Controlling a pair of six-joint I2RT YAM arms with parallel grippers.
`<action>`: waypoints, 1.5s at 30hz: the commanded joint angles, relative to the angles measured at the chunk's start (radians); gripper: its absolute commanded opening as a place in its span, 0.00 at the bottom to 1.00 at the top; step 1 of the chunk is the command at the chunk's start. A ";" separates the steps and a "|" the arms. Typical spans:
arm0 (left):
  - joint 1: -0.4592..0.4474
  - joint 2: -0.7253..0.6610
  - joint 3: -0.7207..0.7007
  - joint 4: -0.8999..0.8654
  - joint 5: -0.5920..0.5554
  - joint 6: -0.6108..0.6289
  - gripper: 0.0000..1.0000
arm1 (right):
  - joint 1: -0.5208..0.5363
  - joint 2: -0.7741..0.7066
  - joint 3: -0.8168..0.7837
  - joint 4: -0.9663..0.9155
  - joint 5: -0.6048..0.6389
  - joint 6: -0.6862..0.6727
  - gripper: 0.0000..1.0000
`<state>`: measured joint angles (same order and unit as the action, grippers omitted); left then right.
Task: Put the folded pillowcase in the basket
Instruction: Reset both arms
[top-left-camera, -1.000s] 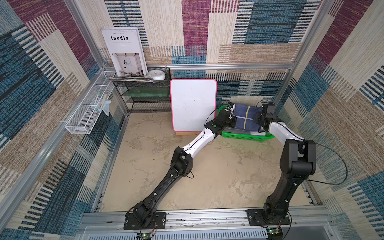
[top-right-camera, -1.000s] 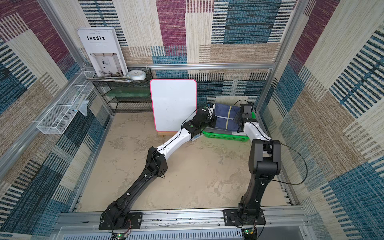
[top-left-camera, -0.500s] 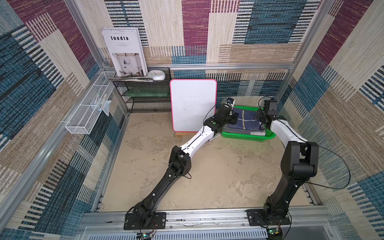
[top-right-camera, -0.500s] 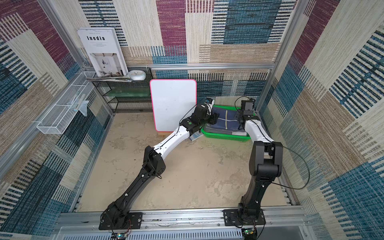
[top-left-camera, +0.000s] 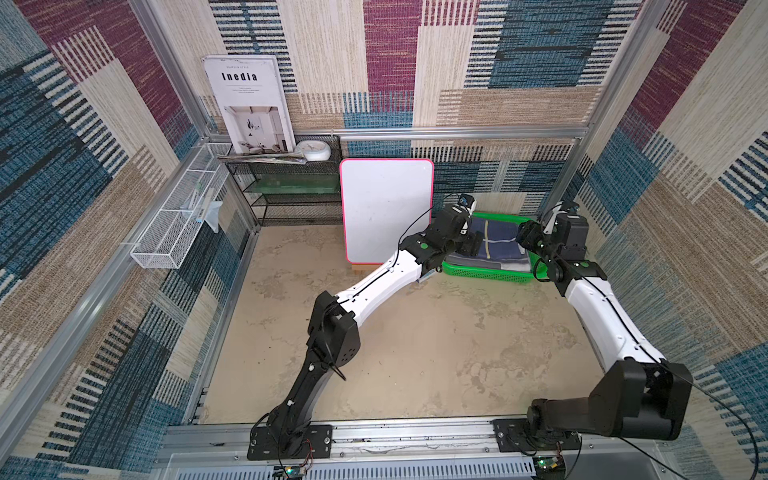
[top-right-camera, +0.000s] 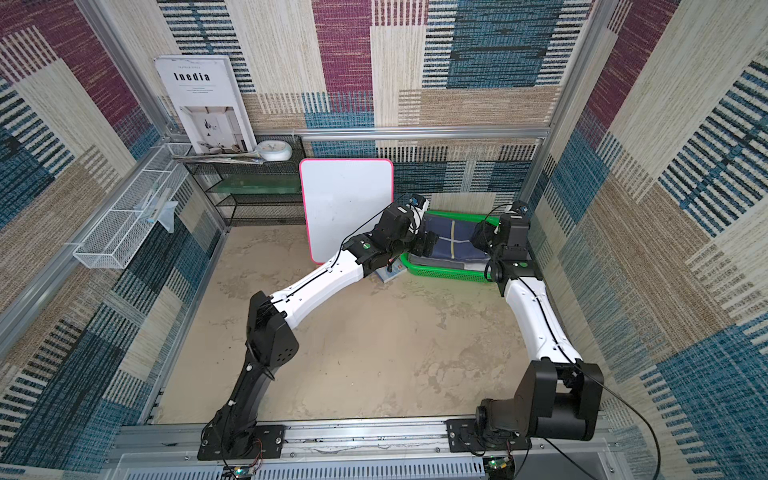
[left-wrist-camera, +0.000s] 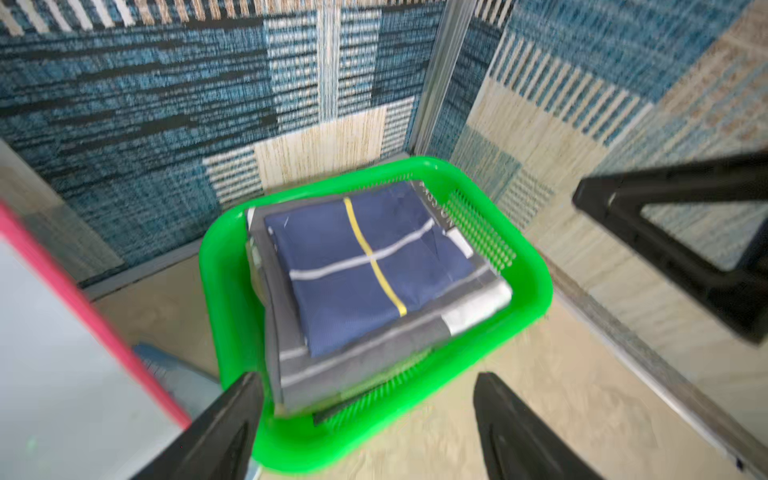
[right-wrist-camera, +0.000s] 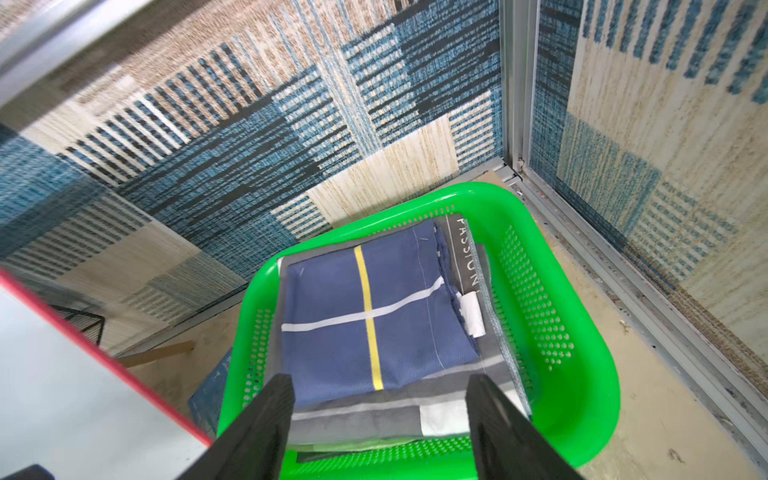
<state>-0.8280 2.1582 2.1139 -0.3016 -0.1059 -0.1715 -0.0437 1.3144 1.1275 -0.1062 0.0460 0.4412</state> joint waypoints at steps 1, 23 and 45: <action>-0.005 -0.176 -0.224 0.181 -0.081 0.030 0.95 | 0.004 -0.085 -0.049 0.045 -0.054 -0.003 0.75; 0.357 -1.033 -1.403 0.442 -0.524 -0.040 0.99 | 0.011 -0.347 -0.490 0.346 -0.128 -0.143 0.89; 0.726 -0.702 -1.723 1.097 -0.297 0.166 0.99 | 0.022 -0.035 -0.883 1.098 0.219 -0.368 0.97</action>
<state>-0.1104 1.4181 0.3923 0.6342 -0.5022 -0.0387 -0.0219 1.2339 0.2668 0.7589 0.2230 0.1169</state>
